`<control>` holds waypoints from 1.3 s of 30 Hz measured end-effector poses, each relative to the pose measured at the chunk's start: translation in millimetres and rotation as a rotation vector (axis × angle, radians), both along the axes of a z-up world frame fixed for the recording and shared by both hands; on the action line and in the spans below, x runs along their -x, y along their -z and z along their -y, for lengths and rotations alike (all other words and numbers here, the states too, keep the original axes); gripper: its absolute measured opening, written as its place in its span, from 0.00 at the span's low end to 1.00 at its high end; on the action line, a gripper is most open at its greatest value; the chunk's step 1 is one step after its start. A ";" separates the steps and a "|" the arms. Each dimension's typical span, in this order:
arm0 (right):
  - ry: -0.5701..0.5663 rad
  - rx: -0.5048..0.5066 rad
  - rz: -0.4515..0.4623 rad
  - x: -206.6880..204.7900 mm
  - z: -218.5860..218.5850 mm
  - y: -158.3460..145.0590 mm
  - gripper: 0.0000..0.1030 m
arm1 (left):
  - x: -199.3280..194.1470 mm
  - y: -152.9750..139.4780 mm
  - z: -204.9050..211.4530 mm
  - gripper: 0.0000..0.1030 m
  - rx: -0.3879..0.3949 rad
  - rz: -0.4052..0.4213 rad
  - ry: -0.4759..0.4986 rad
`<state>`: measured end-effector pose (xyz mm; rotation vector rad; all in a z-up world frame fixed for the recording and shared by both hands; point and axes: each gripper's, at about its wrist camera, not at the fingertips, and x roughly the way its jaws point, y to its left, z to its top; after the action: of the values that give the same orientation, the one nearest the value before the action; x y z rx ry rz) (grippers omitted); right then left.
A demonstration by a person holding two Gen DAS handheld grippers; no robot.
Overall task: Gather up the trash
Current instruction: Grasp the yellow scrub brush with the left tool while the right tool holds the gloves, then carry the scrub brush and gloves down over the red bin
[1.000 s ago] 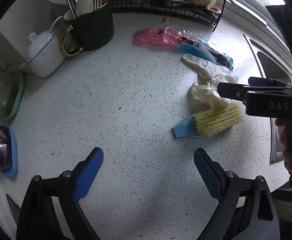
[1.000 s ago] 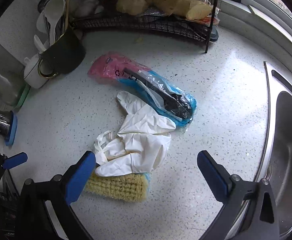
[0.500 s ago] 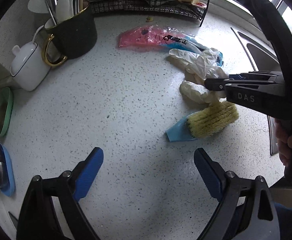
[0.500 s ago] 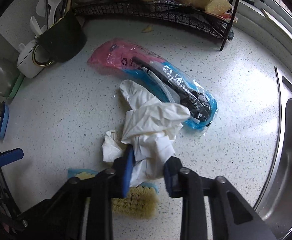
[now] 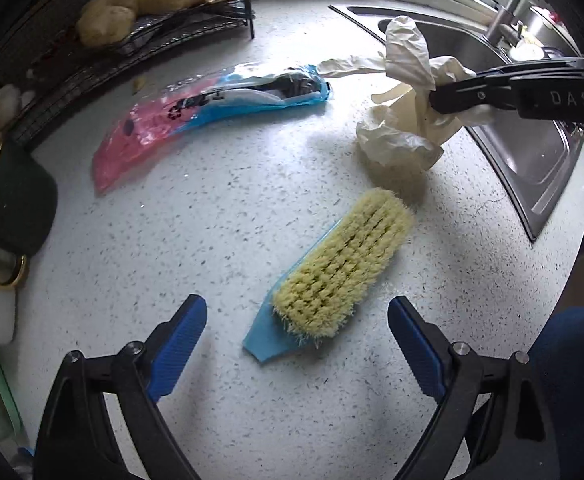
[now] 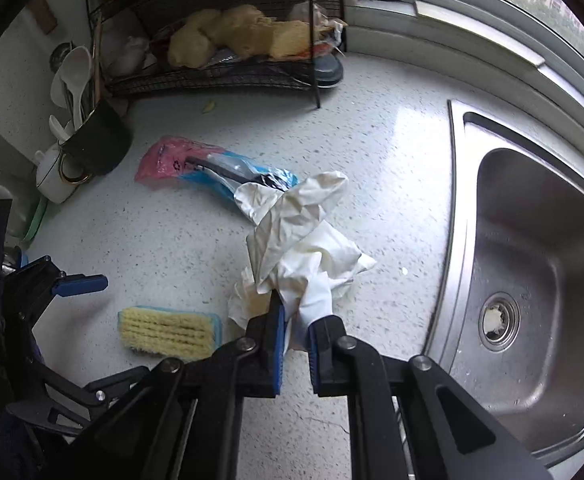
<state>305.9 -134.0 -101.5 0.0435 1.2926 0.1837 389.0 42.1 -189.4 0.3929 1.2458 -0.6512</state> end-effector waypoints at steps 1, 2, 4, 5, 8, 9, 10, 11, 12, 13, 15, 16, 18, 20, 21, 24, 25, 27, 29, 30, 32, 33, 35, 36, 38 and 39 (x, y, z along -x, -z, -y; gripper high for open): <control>0.007 0.006 -0.004 3.1 2.3 0.8 0.09 | -2.4 3.5 3.7 0.88 -0.003 -0.010 0.010; 0.012 0.012 -0.010 7.5 6.3 1.7 0.09 | -4.8 6.0 6.6 0.88 -0.006 -0.018 0.015; 0.021 0.017 -0.027 13.8 12.6 4.7 0.09 | -7.6 9.7 11.4 0.88 -0.002 -0.009 0.030; 0.025 0.019 -0.036 17.4 17.2 6.9 0.09 | -9.2 11.6 13.2 0.88 -0.003 -0.011 0.036; 0.037 0.030 -0.052 23.2 23.3 8.9 0.09 | -8.8 17.9 22.8 0.88 -0.033 -0.002 0.054; 0.046 0.042 -0.054 21.0 20.2 11.6 0.09 | -8.5 18.8 24.7 0.88 -0.045 0.008 0.056; 0.053 0.044 -0.062 17.0 15.1 15.3 0.09 | -8.3 19.8 26.4 0.88 -0.053 0.013 0.054; 0.058 0.038 -0.070 14.5 13.1 16.0 0.09 | -7.4 21.4 28.6 0.88 -0.050 0.013 0.052; 0.060 0.030 -0.074 14.5 12.7 17.2 0.09 | -6.7 21.0 29.8 0.85 -0.044 0.015 0.047; 0.058 0.028 -0.076 14.3 11.0 18.8 0.09 | -6.0 19.8 30.6 0.80 -0.039 0.017 0.039; 0.048 0.025 -0.075 14.6 7.7 19.7 0.09 | -3.6 15.2 32.1 0.63 -0.028 0.018 0.026; 0.045 0.020 -0.074 15.1 6.9 19.1 0.09 | -1.9 12.1 30.8 0.51 -0.028 0.018 0.021; 0.039 0.007 -0.073 15.1 5.5 17.8 0.09 | 3.7 10.6 32.2 0.45 -0.049 0.015 0.011; 0.035 -0.007 -0.073 16.0 4.8 16.8 0.09 | 7.6 7.2 30.1 0.41 -0.045 0.002 0.007; 0.032 -0.008 -0.072 17.0 4.4 15.8 0.09 | 10.2 6.8 31.9 0.39 -0.045 -0.002 0.001; 0.022 -0.013 -0.071 21.8 3.6 13.2 0.09 | 33.6 3.3 30.9 0.37 -0.029 -0.023 -0.036; 0.017 -0.016 -0.071 23.9 2.6 12.1 0.09 | 36.2 2.7 30.8 0.37 -0.021 -0.033 -0.061; 0.009 -0.019 -0.064 29.0 3.6 11.3 0.09 | 36.1 2.8 27.6 0.37 -0.008 -0.049 -0.140; 0.007 -0.025 -0.060 34.3 5.6 10.1 0.09 | 35.9 1.9 20.0 0.37 0.017 -0.066 -0.219; 0.005 -0.027 -0.056 37.2 6.5 8.7 0.09 | 38.0 -0.5 17.9 0.37 0.029 -0.066 -0.245; 0.000 -0.032 -0.051 43.4 8.7 5.3 0.09 | 47.3 -7.6 18.0 0.37 0.032 -0.058 -0.272; -0.004 -0.033 -0.047 47.2 8.4 3.7 0.09 | 51.6 -11.3 19.5 0.37 0.028 -0.051 -0.278; -0.014 -0.038 -0.039 53.7 9.6 0.0 0.09 | 62.6 -20.3 22.2 0.36 0.022 -0.035 -0.279; -0.020 -0.041 -0.035 57.2 10.5 -1.7 0.09 | 67.4 -24.9 24.2 0.36 0.018 -0.028 -0.280; -0.034 -0.047 -0.025 64.8 11.8 -6.4 0.09 | 77.0 -34.6 28.7 0.36 0.012 -0.008 -0.289; -0.041 -0.050 -0.019 68.9 12.4 -8.8 0.09 | 82.8 -38.1 30.4 0.36 0.013 -0.002 -0.295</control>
<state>237.0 -146.4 -92.7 0.0616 1.3084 0.2508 306.2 11.7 -151.3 0.1918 1.2700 -0.4066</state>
